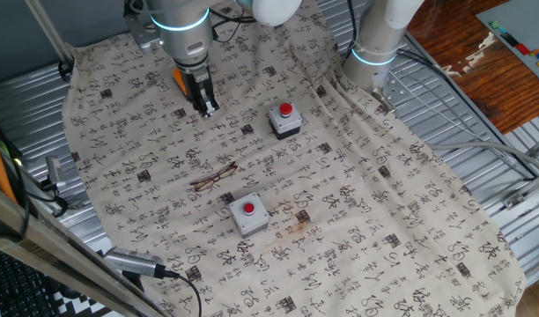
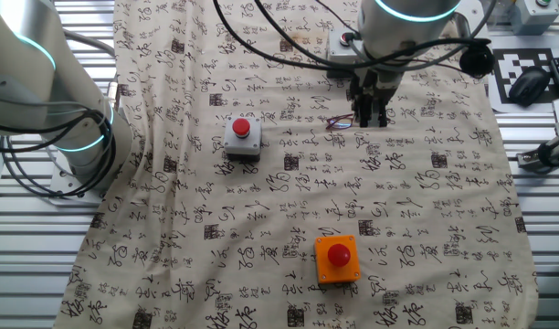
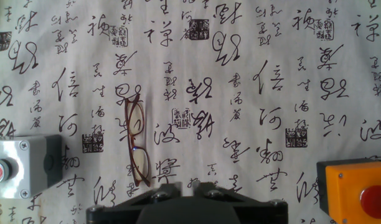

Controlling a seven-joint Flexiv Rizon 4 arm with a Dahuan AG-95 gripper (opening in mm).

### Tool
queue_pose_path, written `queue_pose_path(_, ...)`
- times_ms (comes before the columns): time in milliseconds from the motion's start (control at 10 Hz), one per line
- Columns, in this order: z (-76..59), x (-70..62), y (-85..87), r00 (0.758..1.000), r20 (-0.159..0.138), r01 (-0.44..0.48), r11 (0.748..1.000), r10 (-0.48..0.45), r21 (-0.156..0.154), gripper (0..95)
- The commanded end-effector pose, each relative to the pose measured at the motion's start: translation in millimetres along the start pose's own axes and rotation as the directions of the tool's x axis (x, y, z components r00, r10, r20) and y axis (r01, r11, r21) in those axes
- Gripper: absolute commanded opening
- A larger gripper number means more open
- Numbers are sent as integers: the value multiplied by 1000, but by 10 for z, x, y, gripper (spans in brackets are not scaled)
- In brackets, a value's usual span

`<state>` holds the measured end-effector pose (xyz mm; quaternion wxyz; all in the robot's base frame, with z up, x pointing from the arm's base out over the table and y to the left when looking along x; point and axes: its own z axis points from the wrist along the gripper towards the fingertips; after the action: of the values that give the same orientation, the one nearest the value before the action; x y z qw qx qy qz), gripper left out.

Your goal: Unfold the leg of the glasses (with one hand)

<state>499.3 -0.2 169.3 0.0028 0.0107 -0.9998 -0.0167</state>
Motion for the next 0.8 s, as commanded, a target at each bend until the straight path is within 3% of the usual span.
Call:
queue_pose_path(100, 5, 9, 0, 1000, 1, 12, 1000, -12, -1, 0)
queue_pose_path(500, 19, 46, -7, 1000, -1, 31, 1000, -30, 8, 0)
queue_pose_path(600, 29, 55, -1, 996, 0, 93, 996, -93, 8, 0)
queue_pose_path(800, 85, -35, 151, 996, 5, 94, 996, -94, 8, 0)
